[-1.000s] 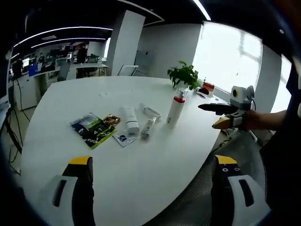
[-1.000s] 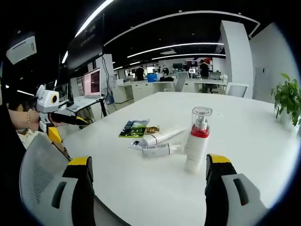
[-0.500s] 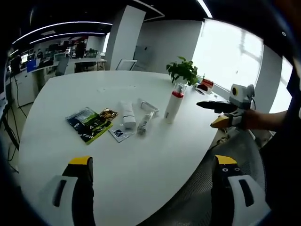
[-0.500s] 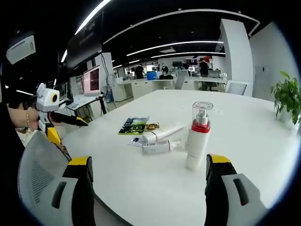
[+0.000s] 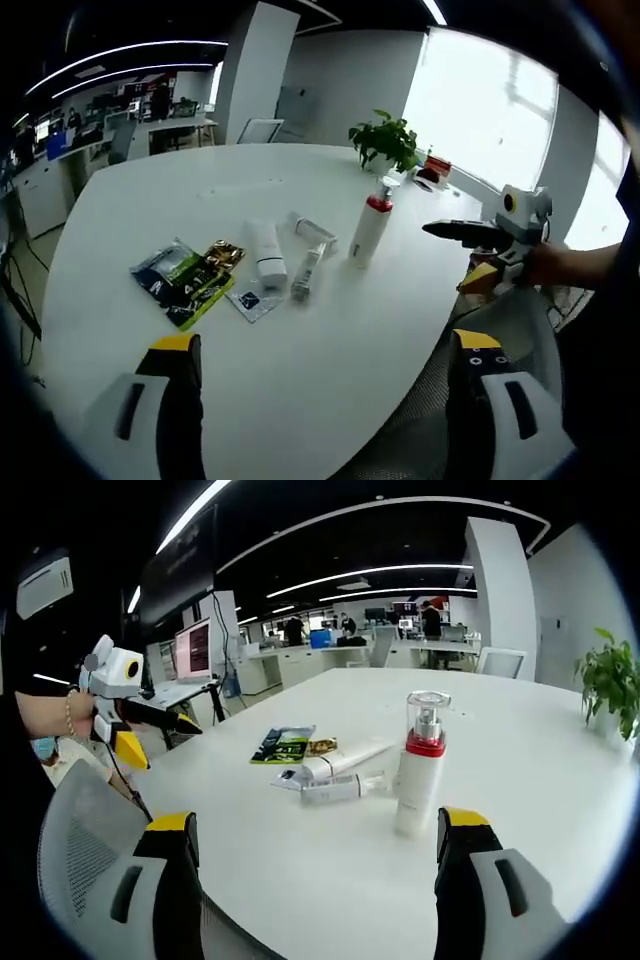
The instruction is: Arrange the skincare products in the storage area until every visible bottle or jar stands upright without overlapping.
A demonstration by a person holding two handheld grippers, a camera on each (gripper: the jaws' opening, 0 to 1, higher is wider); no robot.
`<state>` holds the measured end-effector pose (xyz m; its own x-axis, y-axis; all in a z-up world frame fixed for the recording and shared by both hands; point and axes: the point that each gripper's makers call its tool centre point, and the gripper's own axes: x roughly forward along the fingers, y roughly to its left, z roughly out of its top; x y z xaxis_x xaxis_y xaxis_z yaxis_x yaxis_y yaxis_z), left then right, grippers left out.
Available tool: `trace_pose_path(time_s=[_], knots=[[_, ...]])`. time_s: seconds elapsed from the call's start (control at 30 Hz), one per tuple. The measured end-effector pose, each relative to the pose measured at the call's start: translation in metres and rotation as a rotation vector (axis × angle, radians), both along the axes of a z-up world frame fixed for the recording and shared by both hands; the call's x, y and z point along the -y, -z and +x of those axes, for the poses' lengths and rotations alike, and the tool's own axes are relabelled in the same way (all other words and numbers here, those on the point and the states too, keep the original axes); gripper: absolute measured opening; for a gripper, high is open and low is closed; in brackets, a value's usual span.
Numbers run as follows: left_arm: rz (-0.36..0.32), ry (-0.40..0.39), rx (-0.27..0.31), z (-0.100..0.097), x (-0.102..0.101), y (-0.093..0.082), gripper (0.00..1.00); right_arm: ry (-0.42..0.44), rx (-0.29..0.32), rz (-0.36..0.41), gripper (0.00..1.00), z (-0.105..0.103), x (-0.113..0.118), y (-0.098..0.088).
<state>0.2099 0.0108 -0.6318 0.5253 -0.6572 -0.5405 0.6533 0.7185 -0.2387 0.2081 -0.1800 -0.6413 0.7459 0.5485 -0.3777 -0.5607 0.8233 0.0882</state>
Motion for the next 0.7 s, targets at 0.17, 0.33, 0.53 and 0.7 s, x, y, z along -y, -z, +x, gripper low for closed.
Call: trace_pose_path(time_s=[0.17,0.33,0.53,0.7], knots=[[0.026,0.027,0.027,0.021,0.009,-0.004,0.99,0.006,-0.001,0.004,0.98,0.0,0.002,0.001],[0.03,0.043,0.024,0.036,0.019,-0.005,0.99,0.012,-0.006,0.003,0.98,0.001,0.003,0.002],[0.063,0.064,0.013,0.06,0.027,0.001,0.99,0.017,-0.011,-0.001,0.97,0.001,0.003,0.004],[0.099,0.081,-0.014,0.076,0.033,0.008,0.96,0.023,-0.014,-0.007,0.97,0.002,0.005,0.005]])
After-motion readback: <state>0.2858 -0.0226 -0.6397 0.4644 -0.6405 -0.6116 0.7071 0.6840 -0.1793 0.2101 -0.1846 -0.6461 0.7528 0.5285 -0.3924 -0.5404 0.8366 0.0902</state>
